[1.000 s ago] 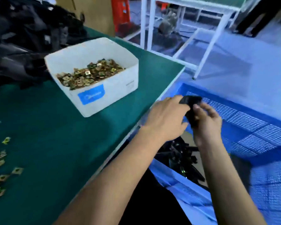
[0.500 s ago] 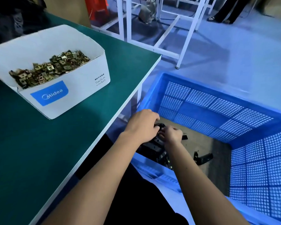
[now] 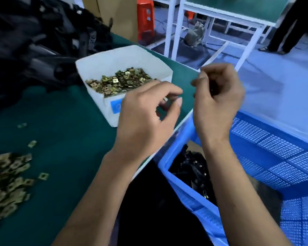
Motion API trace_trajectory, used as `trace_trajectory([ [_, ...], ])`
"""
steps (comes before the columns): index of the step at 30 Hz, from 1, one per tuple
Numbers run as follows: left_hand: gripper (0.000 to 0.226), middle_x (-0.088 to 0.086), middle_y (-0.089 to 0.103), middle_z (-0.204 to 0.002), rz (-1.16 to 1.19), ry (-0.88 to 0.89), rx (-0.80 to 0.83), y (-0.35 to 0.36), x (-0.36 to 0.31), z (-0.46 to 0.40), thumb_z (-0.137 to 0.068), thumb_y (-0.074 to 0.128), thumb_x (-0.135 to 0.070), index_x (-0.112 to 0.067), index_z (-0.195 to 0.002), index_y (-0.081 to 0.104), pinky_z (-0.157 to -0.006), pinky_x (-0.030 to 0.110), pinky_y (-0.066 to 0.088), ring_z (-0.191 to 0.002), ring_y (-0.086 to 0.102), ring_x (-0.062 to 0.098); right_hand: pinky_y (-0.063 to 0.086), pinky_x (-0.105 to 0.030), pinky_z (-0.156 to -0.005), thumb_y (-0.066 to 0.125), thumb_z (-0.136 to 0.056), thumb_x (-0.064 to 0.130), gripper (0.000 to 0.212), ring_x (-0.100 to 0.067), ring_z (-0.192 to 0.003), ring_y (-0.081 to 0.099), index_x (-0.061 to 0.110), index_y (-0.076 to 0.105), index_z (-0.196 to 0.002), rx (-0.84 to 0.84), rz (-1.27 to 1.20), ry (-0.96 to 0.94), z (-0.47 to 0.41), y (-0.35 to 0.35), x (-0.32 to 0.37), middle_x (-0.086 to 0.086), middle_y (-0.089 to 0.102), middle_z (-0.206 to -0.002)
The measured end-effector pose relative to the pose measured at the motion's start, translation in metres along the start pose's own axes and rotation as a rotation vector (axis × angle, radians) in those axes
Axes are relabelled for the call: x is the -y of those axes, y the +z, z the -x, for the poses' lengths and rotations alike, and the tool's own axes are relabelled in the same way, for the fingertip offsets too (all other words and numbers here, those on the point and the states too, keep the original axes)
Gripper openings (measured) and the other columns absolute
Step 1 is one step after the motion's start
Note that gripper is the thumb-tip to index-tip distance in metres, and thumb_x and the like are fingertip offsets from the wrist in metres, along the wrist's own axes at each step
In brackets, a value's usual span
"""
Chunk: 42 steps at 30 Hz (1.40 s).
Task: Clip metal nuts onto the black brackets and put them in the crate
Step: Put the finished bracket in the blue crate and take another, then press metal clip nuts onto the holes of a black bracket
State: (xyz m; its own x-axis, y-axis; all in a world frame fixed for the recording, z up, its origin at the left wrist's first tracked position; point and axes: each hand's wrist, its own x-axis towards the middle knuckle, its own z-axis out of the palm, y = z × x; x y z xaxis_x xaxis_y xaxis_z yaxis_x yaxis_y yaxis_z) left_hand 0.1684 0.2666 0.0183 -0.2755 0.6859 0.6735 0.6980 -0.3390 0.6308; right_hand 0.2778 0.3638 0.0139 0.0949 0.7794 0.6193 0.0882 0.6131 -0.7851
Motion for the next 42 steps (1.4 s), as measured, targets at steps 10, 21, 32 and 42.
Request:
trace_trajectory([
  [10,0.013,-0.010,0.073,-0.081,-0.588,-0.510,-0.479,-0.239,0.081,0.087,-0.087,0.065,-0.018,-0.021,-0.092,0.076,-0.076,0.031,0.056,-0.077,0.068,0.006,0.052,-0.042,-0.069,0.065,-0.089,0.019,0.002,-0.025,-0.075,0.064,0.018,0.063,-0.088,1.218,0.030,-0.269,0.141,0.212,0.123,-0.001,0.068,-0.079],
  [21,0.060,0.011,0.048,-0.150,-0.792,-0.856,-0.391,-0.354,0.150,0.156,-0.093,0.062,-0.030,-0.022,-0.150,0.048,-0.116,0.034,0.031,-0.139,0.042,0.030,0.032,-0.034,-0.071,0.064,-0.090,0.063,0.039,-0.022,-0.090,0.058,0.027,0.058,-0.102,1.572,0.232,-0.733,0.229,0.279,0.137,0.006,0.062,-0.096],
  [32,0.047,-0.001,0.072,-0.121,-0.456,-0.546,-0.739,-0.344,0.128,0.166,-0.081,0.052,-0.004,-0.007,-0.124,0.072,-0.084,0.019,0.055,-0.100,0.066,-0.004,0.052,-0.036,-0.086,0.072,-0.095,0.022,0.009,-0.012,-0.088,0.065,0.017,0.078,-0.100,1.454,-0.185,-0.409,0.227,0.278,0.118,0.007,0.073,-0.093],
  [42,0.027,0.003,0.056,-0.092,-0.942,-0.184,-0.907,-0.359,0.112,0.172,-0.101,0.066,-0.031,-0.005,-0.093,0.068,-0.081,0.026,0.042,-0.088,0.054,0.021,0.048,-0.026,-0.044,0.075,-0.090,0.003,0.012,-0.018,-0.056,0.066,0.011,0.076,-0.099,1.348,-0.560,0.206,0.220,0.283,0.111,-0.012,0.074,-0.078],
])
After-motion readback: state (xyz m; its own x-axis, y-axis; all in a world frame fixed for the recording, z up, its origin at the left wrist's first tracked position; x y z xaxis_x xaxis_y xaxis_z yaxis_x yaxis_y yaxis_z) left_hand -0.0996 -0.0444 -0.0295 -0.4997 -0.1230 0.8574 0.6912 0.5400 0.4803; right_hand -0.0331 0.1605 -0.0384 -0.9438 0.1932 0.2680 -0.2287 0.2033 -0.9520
